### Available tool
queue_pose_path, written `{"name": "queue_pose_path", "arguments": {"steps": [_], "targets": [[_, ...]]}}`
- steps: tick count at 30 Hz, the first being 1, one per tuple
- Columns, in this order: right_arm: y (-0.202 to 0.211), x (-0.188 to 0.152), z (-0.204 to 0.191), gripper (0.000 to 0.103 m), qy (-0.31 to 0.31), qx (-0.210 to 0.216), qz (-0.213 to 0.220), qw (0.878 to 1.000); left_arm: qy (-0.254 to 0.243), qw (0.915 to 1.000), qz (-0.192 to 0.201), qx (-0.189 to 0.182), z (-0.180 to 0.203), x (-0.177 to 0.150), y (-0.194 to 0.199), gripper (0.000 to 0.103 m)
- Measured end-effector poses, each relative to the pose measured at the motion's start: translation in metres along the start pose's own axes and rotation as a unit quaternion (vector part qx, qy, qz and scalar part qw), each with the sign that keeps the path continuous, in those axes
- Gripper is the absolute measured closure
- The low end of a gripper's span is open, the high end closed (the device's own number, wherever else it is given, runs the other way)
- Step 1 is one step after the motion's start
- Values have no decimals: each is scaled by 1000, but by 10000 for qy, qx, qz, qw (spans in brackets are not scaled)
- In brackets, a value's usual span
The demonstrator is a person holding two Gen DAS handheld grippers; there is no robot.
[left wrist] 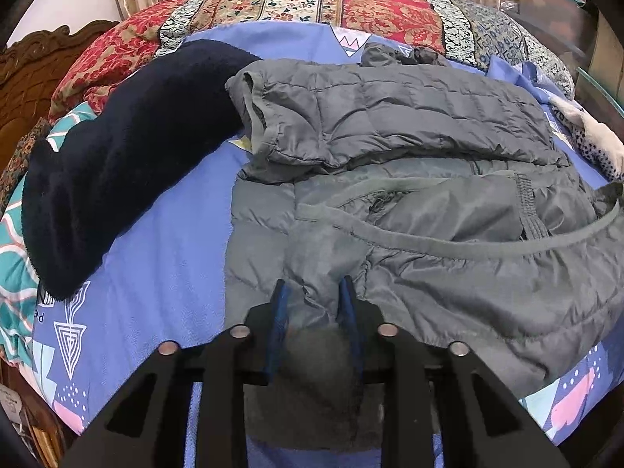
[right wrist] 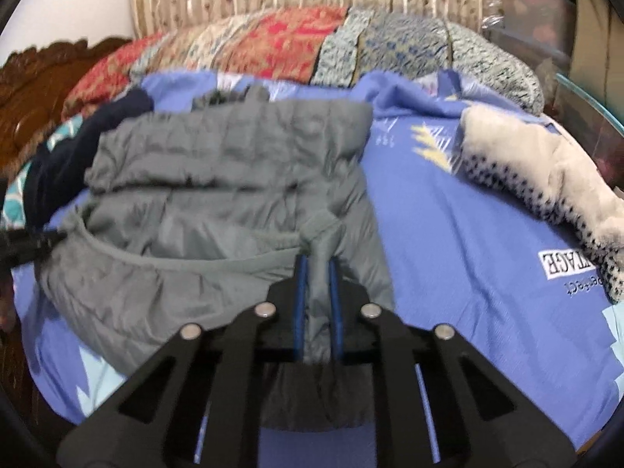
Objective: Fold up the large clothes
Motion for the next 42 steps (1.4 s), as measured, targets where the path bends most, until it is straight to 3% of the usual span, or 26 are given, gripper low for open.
{"name": "queue_pose_path", "arguments": {"steps": [4,7,11,14,15,16,18,20,25,28,31,32,34,36,40,42], "targets": [[-7,12,7,93,-358,154,6,9992,95,10000,-13,-9,-4,-1,-1,69],[-28,12,18,93,-803,128,-274,9963,168,9999,10,-2,-8,-2,-1,75],[-51,1,18,92,-924,157,-624,9936,380,9993,32,22,-16,-7,-2,77],[-54,-5,20,92,-1158,404,-679,9901,541,9985,44,-50,-22,-10,-1,77],[-52,-6,21,85,-1241,497,-667,9888,597,9982,61,-83,-24,-12,0,77],[-50,-6,22,62,-1334,641,-613,9871,638,9979,75,-104,-27,-14,1,77],[-37,-4,28,32,-1509,693,-335,9855,711,9973,87,-146,-30,-17,2,77],[-24,2,27,31,-1431,656,-98,9875,747,9970,81,-173,-32,-20,3,77],[-1,21,-36,41,-75,1227,-118,9923,803,9965,102,-194,-34,-22,3,77],[-8,16,-99,43,845,1663,-535,9810,822,9964,105,-191,-35,-21,4,77],[-37,-6,-145,45,1422,1705,-1139,9684,868,9960,68,-194,-35,-22,2,77],[-50,-15,-154,52,1594,1584,-1360,9649,872,9960,57,-190,-35,-22,2,77],[-66,-26,-161,87,1689,1369,-1563,9635,890,9958,28,-200,-35,-22,1,77],[-62,-18,-159,100,1397,1525,-1416,9681,943,9953,54,-204,-37,-21,4,77],[-36,23,-156,100,1041,1667,-451,9795,1096,9933,258,-255,-45,-13,15,77],[-47,34,-158,100,984,1509,-341,9830,1174,9924,291,-241,-47,-6,13,77]]}}
Point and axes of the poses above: each gripper's, at about its wrist camera, not at the fingertips, and y roughly against the way its jaws point, z to its right, x to its top, the point moved 4 cm from there along -y, roughly the way its jaws point, and after that the axes turned 2 degrees about z, right-handed, at the moved point
